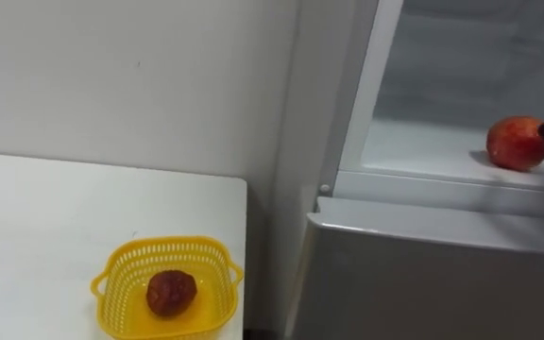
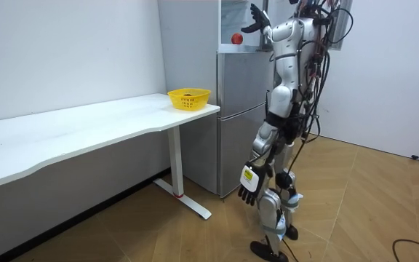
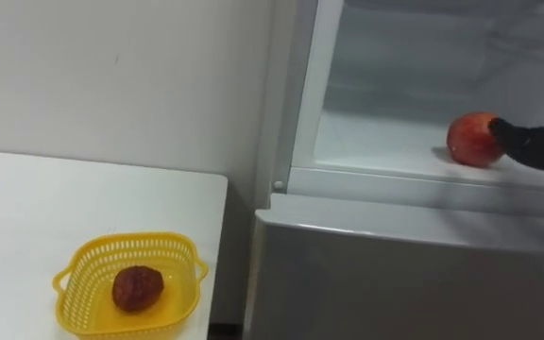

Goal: Retrieve from the upper fridge

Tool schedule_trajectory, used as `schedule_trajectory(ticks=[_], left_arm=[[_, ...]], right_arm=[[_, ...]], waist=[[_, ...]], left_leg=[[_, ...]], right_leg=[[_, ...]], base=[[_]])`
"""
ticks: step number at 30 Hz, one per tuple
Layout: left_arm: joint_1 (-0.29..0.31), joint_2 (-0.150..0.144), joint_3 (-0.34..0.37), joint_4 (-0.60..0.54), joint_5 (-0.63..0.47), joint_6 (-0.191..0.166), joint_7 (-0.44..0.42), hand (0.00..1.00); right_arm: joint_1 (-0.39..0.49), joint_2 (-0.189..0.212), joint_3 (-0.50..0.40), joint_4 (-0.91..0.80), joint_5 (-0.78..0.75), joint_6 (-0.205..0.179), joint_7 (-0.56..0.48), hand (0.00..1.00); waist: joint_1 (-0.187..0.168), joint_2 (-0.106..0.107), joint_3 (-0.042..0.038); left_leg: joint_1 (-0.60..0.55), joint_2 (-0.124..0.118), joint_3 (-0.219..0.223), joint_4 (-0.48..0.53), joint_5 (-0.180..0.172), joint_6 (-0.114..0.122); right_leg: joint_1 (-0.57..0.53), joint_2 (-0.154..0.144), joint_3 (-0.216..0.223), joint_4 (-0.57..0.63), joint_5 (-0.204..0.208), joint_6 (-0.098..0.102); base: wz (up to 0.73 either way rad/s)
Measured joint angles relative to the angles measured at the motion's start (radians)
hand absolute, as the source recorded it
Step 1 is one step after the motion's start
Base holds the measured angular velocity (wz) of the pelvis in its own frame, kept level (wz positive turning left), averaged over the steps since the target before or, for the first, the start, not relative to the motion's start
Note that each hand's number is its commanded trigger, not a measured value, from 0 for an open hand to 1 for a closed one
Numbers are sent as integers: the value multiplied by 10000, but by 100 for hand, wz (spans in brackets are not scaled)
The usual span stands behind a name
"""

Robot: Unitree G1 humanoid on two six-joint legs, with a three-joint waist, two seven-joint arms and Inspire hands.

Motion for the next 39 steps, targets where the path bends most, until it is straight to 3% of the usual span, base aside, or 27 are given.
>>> schedule_trajectory(ticks=[9, 15, 22, 32, 39], left_arm=[[183, 12, 4, -311, 2, 18, 193, 0], [210, 10, 9, -379, 17, 231, 130, 0], [287, 14, 102, -377, 6, 453, 149, 0], [358, 4, 183, -262, -86, 447, 183, 0], [360, 3, 177, -256, -183, 549, 180, 0]], right_arm=[[-363, -1, 346, 17, 176, 77, -5, 0], [-369, -5, 338, 236, 382, 391, -12, 0], [-374, -8, 351, 1019, 731, 434, 68, 0], [-453, -715, 444, 3228, 902, 601, 743, 0], [-802, -809, 655, 3501, 1202, 644, 702, 0]], waist=[[167, 115, -14], [247, 150, -37], [273, 139, -50], [258, 90, -19], [233, 5, 14]], left_leg=[[-159, -14, -201, 116, 3, -5], [-340, -95, -354, 232, 3, -4], [-360, -140, -490, 259, 5, -1], [-339, -160, -596, 229, 8, 1], [-342, -162, -612, 232, 8, 1]], right_leg=[[-6, -28, -225, -1, 1, -2], [-25, -108, -442, -30, 0, -2], [108, -132, -560, -72, -3, 6], [99, -168, -636, -108, -30, 35], [154, -161, -645, -110, -30, 37]], base=[[7], [9], [6], [3], [0]])
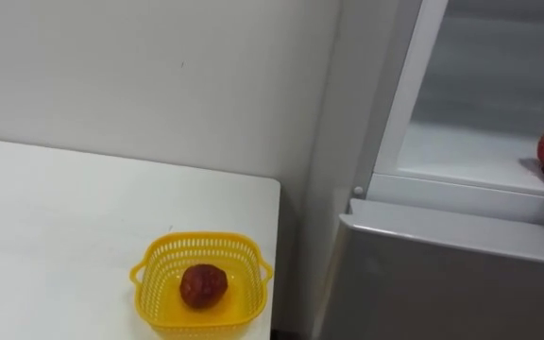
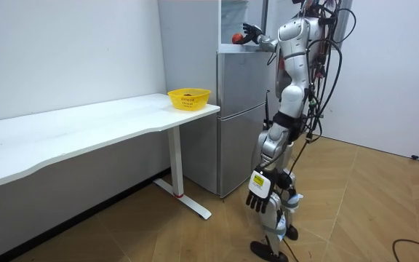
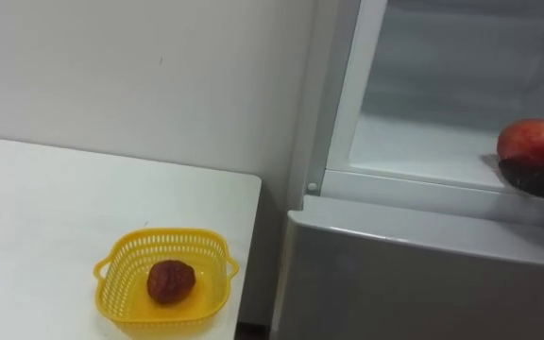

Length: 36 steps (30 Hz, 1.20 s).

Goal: Retrieve from the upper fridge

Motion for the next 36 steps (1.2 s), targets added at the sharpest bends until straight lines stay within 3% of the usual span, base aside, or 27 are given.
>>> schedule_trajectory(ticks=[7, 15, 23, 27, 36], left_arm=[[44, 3, -6, -1, -1, 37, 0, 0], [43, 6, 12, -2, -3, 39, 10, 0], [36, 57, 34, 0, 4, 45, -2, 0], [37, 84, 84, 51, 5, 58, -15, 0], [36, 84, 88, 54, 3, 254, -34, 0]], right_arm=[[-578, -81, 344, 804, 315, 1, 386, 0], [-582, -240, 559, 1466, 1247, 0, 1063, 0], [-582, -304, 551, 1673, 1671, 2, 1493, 0], [-582, -305, 550, 1778, 1683, 15, 1670, 0], [-582, -309, 546, 1775, 1942, 101, 1808, 0]], waist=[[-63, 77, -42], [-15, 206, -78], [-2, 78, -56], [-30, -12, -109], [-36, -12, -91]], left_leg=[[19, 2, 16, 7, 0, 0], [119, 13, -5, 11, 4, -6], [129, 2, -16, 0, 7, -3], [113, 3, -49, -1, 7, -3], [153, 15, -50, -1, 6, -4]], right_leg=[[54, 7, -30, 1, 1, -1], [112, -24, -62, 10, 6, -8], [88, -56, -53, -27, 3, -6], [126, -19, -62, -143, 13, -11], [168, -24, -82, -158, 15, -14]], base=[[0], [0], [0], [0], [0]])
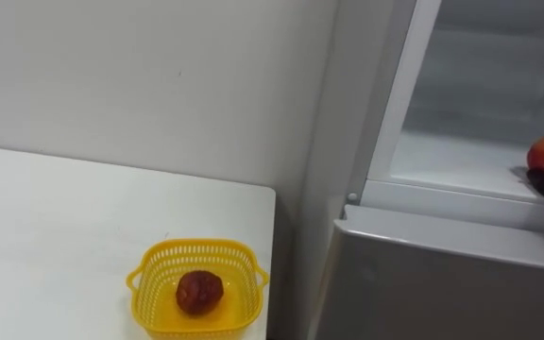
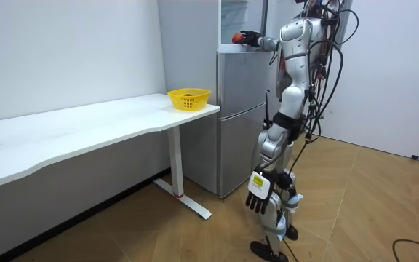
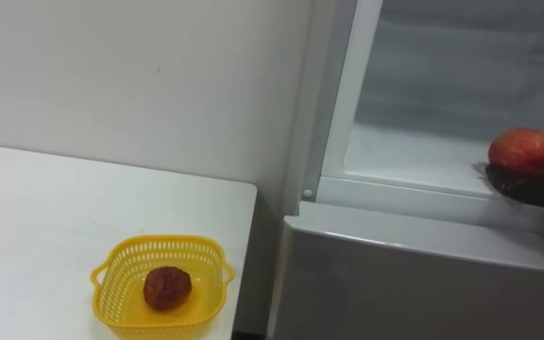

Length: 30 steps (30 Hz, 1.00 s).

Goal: Retrieve from the upper fridge

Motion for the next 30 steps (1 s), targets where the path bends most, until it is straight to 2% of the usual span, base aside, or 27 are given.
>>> schedule_trajectory(ticks=[3, 13, 14, 15, 16, 17, 30], left_arm=[[-10, -1, -1, -1, -2, -1, 1, 0], [-10, 0, -7, 19, 1, 8, 52, 0], [-9, 0, -7, 21, 1, 8, 53, 0], [-9, 0, -7, 21, 1, 8, 53, 0], [-11, 0, -6, 20, 1, 6, 53, 0], [-13, 0, -20, 10, 1, 8, 47, 0], [-72, 1, -77, -6, 3, 2, -68, 0]], right_arm=[[-1, -37, 0, -46, 156, 0, 5, 0], [-4, -112, 3, -117, 424, 0, 440, 0], [-4, -113, 3, -117, 424, 0, 501, 4], [-4, -114, 3, -117, 424, 0, 534, 39], [-4, -116, 3, -117, 424, -2, 568, 84], [-4, -124, 6, -116, 445, -3, 619, 100], [-140, -209, 27, -113, 756, -152, 1000, 100]], waist=[[2, 29, -30], [11, 81, -8], [11, 91, -5], [11, 96, -5], [11, 102, -4], [12, 113, 0], [17, 195, 82]], left_leg=[[-155, 2, 32, 10, 0, -1], [-144, 13, 90, 0, 5, -8], [-117, 13, 90, -1, 5, -8], [-109, 13, 90, -1, 5, -8], [-103, 14, 84, -1, 5, -8], [-104, 21, 70, 2, 5, -8], [-116, 46, 68, 3, 19, -33]], right_leg=[[-150, 1, 8, 18, 1, -2], [-185, 33, 103, 27, 13, -19], [-158, 43, 111, 18, 13, -19], [-153, 43, 116, 18, 13, -19], [-151, 45, 122, 20, 13, -19], [-146, 41, 117, 26, 16, -23], [-175, 39, 118, -6, 25, -46]], base=[[-1], [-2], [0], [0], [0], [0], [0]])
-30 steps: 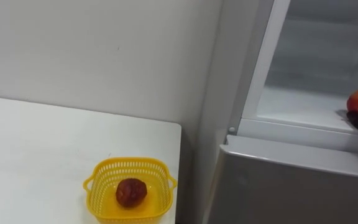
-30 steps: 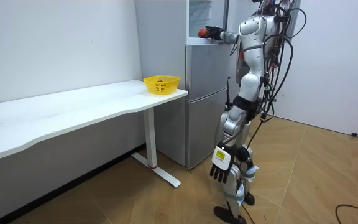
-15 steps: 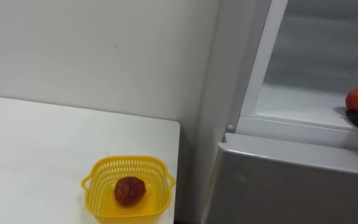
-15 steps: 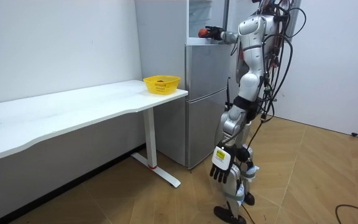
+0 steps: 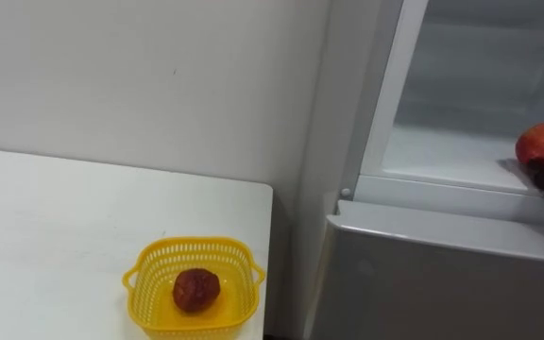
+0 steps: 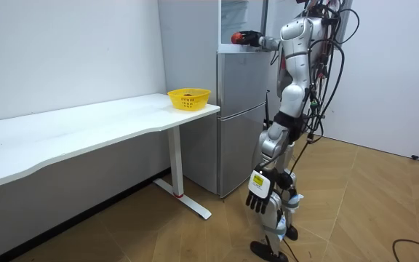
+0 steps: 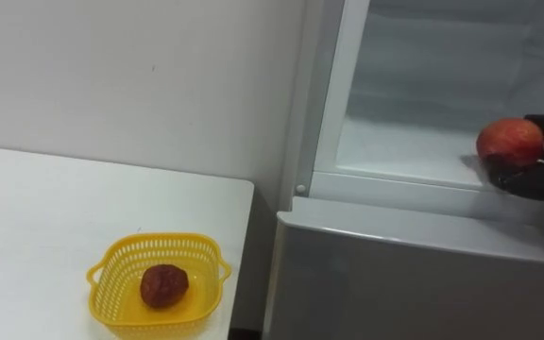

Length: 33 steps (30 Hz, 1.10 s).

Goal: Retrieve from the upper fridge

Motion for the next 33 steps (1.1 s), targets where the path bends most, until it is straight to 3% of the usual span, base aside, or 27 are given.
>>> schedule_trajectory(ticks=[7, 10, 16, 25, 31, 33], left_arm=[[-24, -2, -16, -13, 3, 0, -14, 0], [-38, -2, -24, -15, 3, 2, -8, 0], [-136, -3, -23, 22, 2, 7, 46, 0], [-171, -1, -21, 53, 49, 2, 122, 0], [-270, -21, -13, 210, 14, -91, 121, 0], [-367, -20, -13, 336, 1, -183, 158, 0]], right_arm=[[-390, -3, 249, 58, 18, -1, 185, 100], [-708, -3, 359, 143, 10, -2, 262, 100], [-732, 5, 441, 140, 15, 10, 411, 100], [-723, 21, 676, 140, 9, 43, 170, 100], [327, 121, 682, -1951, -55, 43, -5, 100], [566, 229, 683, -2511, -28, 41, -9, 100]], waist=[[37, -44, -10], [96, -37, 30], [108, -107, 61], [296, -88, 44], [322, 121, -46], [325, 209, -30]], left_leg=[[-1, 0, -8, -13, 1, -1], [-1, 5, -37, -30, 2, -3], [70, 31, -53, -92, 6, -10], [148, 23, -49, -112, 11, -19], [151, 2, -71, -49, 11, -19], [177, -3, -112, -45, 11, -18]], right_leg=[[16, 16, -7, -12, 1, -1], [27, 20, -79, -18, 1, -1], [102, 33, -94, -3, 4, -5], [168, 39, -74, 8, 7, -11], [219, 24, -112, 19, 8, -12], [274, 9, -117, 19, 9, -12]], base=[[0], [5], [0], [0], [1], [5]])
